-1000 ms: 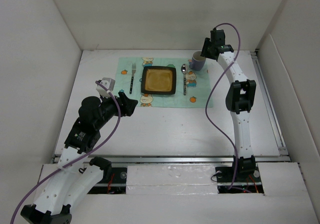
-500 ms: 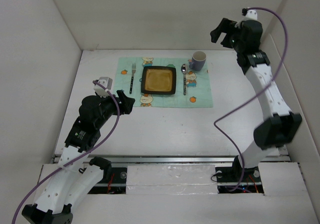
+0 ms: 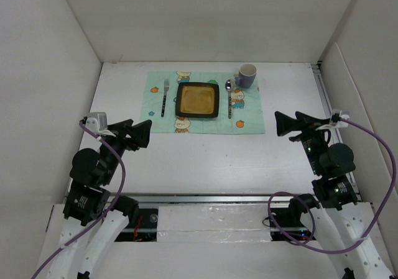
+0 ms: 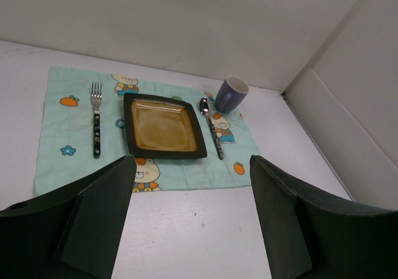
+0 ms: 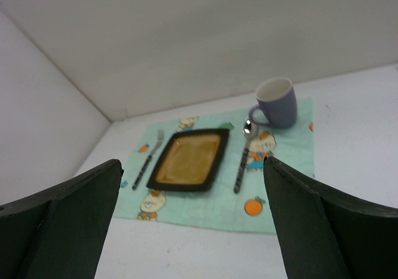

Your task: Set the dinner table for one person

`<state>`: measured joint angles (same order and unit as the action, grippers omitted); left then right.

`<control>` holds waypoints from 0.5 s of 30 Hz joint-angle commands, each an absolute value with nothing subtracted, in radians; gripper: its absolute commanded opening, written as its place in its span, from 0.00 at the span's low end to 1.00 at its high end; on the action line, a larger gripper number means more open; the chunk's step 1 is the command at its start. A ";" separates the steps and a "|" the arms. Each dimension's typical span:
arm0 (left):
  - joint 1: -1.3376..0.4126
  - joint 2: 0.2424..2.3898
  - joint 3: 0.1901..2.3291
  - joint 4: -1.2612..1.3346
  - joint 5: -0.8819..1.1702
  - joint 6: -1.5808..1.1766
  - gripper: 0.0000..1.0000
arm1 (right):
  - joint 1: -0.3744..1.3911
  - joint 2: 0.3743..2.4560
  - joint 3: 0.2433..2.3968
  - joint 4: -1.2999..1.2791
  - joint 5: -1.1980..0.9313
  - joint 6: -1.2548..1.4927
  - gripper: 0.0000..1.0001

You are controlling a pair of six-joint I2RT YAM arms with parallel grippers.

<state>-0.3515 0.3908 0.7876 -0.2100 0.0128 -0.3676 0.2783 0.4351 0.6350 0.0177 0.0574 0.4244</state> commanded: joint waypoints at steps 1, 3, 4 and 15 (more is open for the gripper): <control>-0.348 0.388 0.807 -0.175 -0.029 -0.396 0.71 | 0.290 0.339 0.585 -0.089 0.181 0.446 1.00; -0.348 0.402 0.796 -0.175 -0.015 -0.406 0.70 | 0.290 0.318 0.581 -0.135 0.195 0.433 1.00; -0.348 0.409 0.789 -0.175 -0.009 -0.420 0.70 | 0.290 0.311 0.581 -0.143 0.193 0.430 1.00; -0.348 0.403 0.775 -0.172 -0.008 -0.442 0.70 | 0.290 0.364 0.636 -0.150 0.132 0.413 1.00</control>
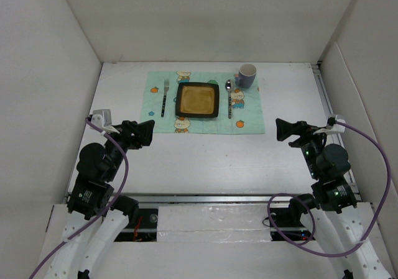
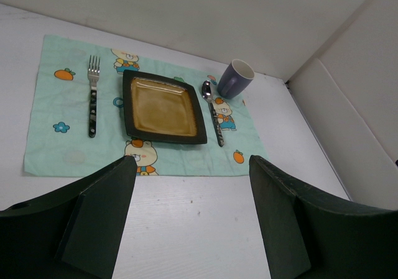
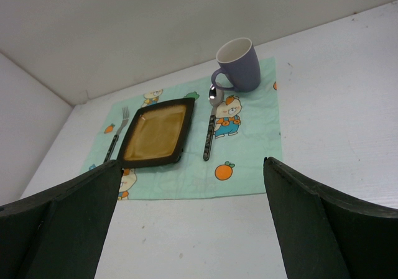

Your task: Set the dinner table for one person

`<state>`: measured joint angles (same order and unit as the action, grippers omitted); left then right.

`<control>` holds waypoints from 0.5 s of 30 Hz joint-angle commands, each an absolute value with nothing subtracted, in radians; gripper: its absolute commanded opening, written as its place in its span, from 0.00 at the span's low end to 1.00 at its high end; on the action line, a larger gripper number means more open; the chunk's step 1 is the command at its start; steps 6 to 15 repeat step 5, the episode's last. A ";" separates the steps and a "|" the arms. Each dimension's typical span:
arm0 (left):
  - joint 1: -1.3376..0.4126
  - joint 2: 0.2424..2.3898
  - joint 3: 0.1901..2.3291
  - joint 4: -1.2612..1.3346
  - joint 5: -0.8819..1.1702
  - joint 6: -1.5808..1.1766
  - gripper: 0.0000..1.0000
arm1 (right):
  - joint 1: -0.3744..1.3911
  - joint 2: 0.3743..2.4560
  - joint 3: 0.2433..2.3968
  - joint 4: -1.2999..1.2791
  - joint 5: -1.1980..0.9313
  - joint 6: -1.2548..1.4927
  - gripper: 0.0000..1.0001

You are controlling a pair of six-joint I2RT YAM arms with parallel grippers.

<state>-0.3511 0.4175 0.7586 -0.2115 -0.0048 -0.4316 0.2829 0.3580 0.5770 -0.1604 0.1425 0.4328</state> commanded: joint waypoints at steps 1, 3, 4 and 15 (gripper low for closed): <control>-0.348 0.410 0.779 -0.181 -0.008 -0.437 0.70 | 0.290 0.368 0.640 -0.134 0.126 0.414 1.00; -0.348 0.413 0.790 -0.190 -0.015 -0.430 0.69 | 0.290 0.391 0.649 -0.118 0.118 0.413 1.00; -0.348 0.413 0.787 -0.184 -0.021 -0.430 0.70 | 0.290 0.399 0.660 -0.109 0.107 0.414 1.00; -0.348 0.410 0.784 -0.176 -0.023 -0.433 0.71 | 0.290 0.406 0.669 -0.109 0.104 0.413 1.00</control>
